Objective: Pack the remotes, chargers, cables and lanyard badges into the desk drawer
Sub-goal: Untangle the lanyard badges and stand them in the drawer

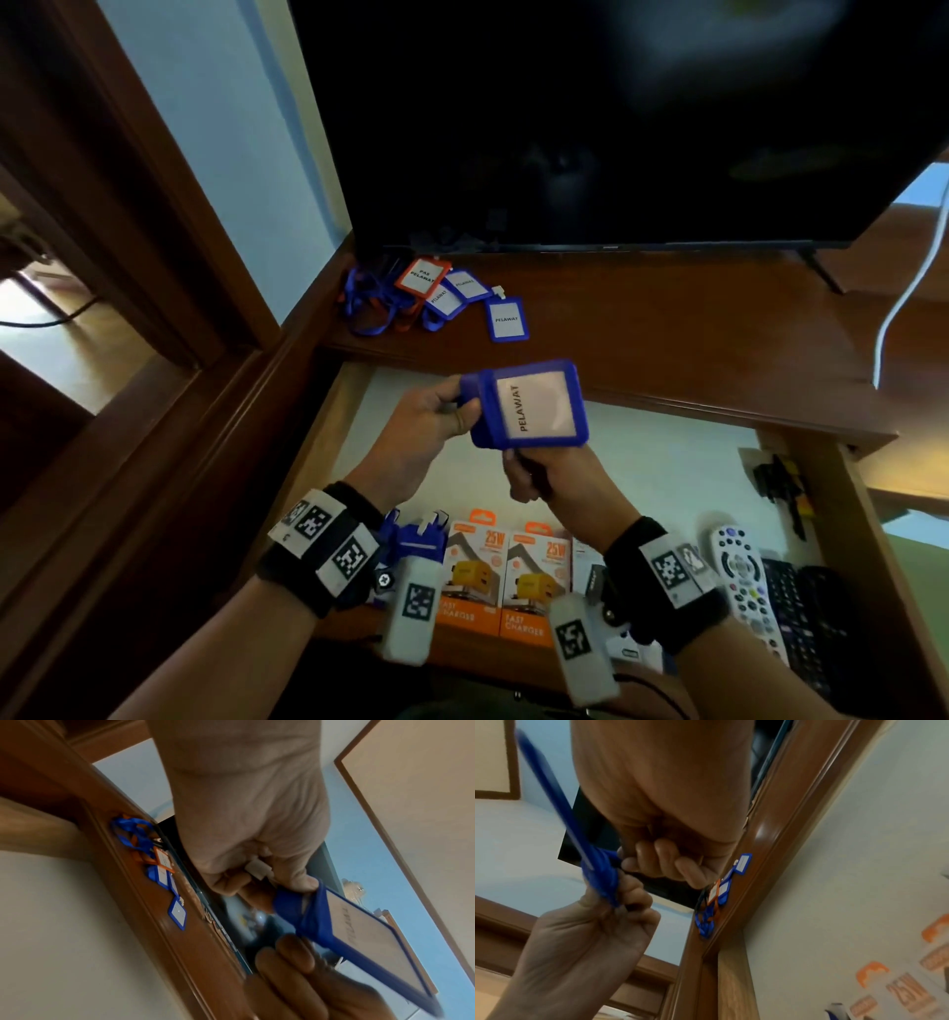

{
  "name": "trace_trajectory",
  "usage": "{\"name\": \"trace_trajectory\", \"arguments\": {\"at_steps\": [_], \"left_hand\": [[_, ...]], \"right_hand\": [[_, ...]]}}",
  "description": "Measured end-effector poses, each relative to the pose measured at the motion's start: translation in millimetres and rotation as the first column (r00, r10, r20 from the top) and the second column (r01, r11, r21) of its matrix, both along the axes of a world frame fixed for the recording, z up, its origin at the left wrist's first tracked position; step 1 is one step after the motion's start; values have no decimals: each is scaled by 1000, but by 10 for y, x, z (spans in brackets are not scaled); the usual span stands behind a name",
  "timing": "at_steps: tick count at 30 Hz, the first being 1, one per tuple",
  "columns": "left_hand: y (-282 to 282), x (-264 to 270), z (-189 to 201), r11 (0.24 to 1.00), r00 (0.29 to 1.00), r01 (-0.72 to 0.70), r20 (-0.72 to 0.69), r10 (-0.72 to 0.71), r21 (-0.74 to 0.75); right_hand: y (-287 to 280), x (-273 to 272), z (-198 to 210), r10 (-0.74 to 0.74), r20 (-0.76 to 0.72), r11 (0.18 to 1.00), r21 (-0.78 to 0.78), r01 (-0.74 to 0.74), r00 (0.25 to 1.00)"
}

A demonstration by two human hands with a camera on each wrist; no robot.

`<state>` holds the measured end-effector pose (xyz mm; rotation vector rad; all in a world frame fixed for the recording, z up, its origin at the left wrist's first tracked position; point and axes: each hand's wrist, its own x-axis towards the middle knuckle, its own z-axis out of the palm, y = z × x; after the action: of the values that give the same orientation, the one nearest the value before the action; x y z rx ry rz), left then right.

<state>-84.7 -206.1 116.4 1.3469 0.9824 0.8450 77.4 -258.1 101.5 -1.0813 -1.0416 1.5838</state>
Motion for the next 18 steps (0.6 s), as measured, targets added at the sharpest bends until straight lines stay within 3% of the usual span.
{"name": "trace_trajectory", "arguments": {"at_steps": [3,6,10,13,14,15,16,18], "left_hand": [[-75,-5,-13,999,997,-26,77,29,-42],[-136,-65,-35,998,999,4,54,0,-68],[-153,-201,-72,991,990,53,-124,-69,-124],[-94,-332,-141,967,932,118,-312,-186,-225],[-66,-379,-200,957,860,151,-445,-251,-247],[-32,-425,-270,948,734,193,-603,-312,-254],[-4,-462,-354,933,574,241,-736,-360,-268],[25,-502,-516,894,291,311,-863,-414,-324]], "right_hand": [[-38,11,-86,92,-82,995,46,-88,992],[-41,56,-188,197,-49,980,35,-195,979],[-79,185,-325,333,68,942,-51,-330,940],[-28,302,-441,302,201,949,-159,-273,932],[2,341,-479,270,239,954,-200,-225,933],[41,382,-518,229,261,957,-238,-167,938],[85,421,-546,182,275,957,-272,-105,944],[188,496,-589,98,302,951,-309,0,948]]}}
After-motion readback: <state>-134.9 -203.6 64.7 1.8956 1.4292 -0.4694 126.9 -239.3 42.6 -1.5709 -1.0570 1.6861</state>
